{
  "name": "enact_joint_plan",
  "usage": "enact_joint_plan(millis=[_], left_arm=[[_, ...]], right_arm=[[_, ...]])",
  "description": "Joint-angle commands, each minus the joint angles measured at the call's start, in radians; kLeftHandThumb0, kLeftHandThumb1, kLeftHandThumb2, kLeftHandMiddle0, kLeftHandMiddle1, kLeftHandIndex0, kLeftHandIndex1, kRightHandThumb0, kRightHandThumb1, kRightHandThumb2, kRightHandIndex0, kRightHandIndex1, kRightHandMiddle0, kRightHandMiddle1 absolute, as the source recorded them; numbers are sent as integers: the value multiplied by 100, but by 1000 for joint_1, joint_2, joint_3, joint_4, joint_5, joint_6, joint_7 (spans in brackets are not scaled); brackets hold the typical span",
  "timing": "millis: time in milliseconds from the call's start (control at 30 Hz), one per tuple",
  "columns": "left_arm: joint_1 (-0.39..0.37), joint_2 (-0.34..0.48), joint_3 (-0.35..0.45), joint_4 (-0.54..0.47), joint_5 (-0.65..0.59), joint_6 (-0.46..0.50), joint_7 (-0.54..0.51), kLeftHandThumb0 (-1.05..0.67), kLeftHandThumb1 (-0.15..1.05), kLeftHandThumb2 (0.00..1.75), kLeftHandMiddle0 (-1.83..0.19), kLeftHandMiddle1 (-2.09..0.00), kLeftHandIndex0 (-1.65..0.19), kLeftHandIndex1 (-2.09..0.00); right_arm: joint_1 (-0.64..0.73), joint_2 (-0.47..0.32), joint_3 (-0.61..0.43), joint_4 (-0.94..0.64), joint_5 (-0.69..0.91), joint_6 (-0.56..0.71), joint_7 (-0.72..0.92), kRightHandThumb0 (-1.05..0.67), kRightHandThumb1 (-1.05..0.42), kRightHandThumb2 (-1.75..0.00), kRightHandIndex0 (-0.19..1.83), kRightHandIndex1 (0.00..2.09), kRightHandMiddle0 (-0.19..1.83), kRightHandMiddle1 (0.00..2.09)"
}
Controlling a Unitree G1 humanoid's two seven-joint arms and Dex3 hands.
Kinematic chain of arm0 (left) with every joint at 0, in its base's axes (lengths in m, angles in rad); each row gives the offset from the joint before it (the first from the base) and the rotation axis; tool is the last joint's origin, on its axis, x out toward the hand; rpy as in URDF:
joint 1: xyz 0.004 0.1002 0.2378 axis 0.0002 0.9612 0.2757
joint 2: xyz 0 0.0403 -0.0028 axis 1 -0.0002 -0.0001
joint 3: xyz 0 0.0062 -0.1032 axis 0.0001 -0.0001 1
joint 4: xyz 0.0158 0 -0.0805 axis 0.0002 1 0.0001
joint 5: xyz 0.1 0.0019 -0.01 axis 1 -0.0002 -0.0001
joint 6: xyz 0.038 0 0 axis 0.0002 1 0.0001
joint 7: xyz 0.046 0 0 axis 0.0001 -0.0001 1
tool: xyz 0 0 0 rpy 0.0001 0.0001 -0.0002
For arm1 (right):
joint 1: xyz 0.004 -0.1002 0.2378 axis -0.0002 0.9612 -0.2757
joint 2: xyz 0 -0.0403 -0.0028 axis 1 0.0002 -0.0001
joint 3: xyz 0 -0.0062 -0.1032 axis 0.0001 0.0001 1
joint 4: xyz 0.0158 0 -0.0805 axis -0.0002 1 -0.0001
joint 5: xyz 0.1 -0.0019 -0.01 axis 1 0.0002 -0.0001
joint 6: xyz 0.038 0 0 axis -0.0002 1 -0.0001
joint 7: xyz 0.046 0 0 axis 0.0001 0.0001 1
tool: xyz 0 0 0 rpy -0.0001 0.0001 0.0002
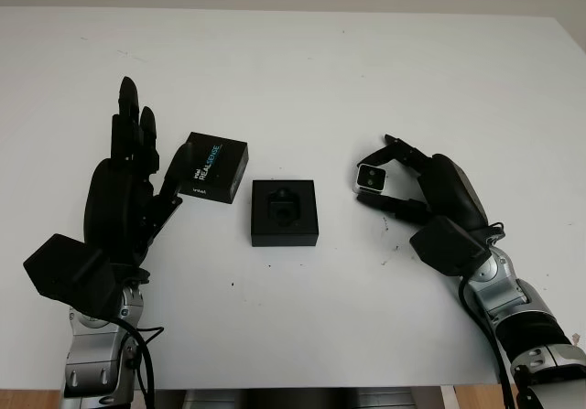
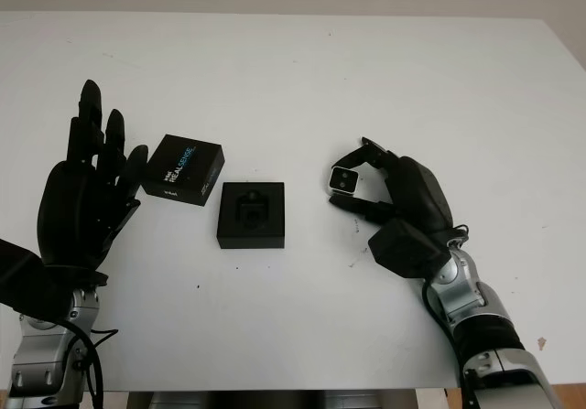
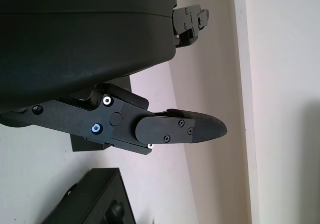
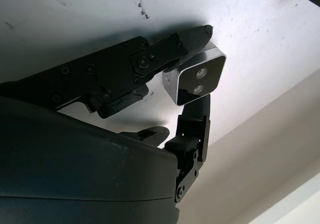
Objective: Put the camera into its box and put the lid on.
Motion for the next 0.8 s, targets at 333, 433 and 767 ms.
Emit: enact_joint_plan(millis=[333, 433, 767], left_arm=[[12, 5, -7, -15, 10, -10, -6, -55, 105, 36, 14, -5, 18, -5], [14, 2, -9, -19, 14, -6, -2, -55, 105, 35, 14, -5, 18, -5], [13, -4, -17, -23, 23, -3, 7, -55, 105, 36, 15, -5, 19, -5]], right_arm=[[25, 52, -14, 24, 116, 0, 93, -51, -98, -5, 41, 6, 46, 132], [16, 70, -24, 0, 173, 14, 163, -48, -97, -5, 40, 5, 44, 130], [-4, 89, -30, -84, 213, 47, 284, -53, -97, -5, 39, 5, 45, 134]])
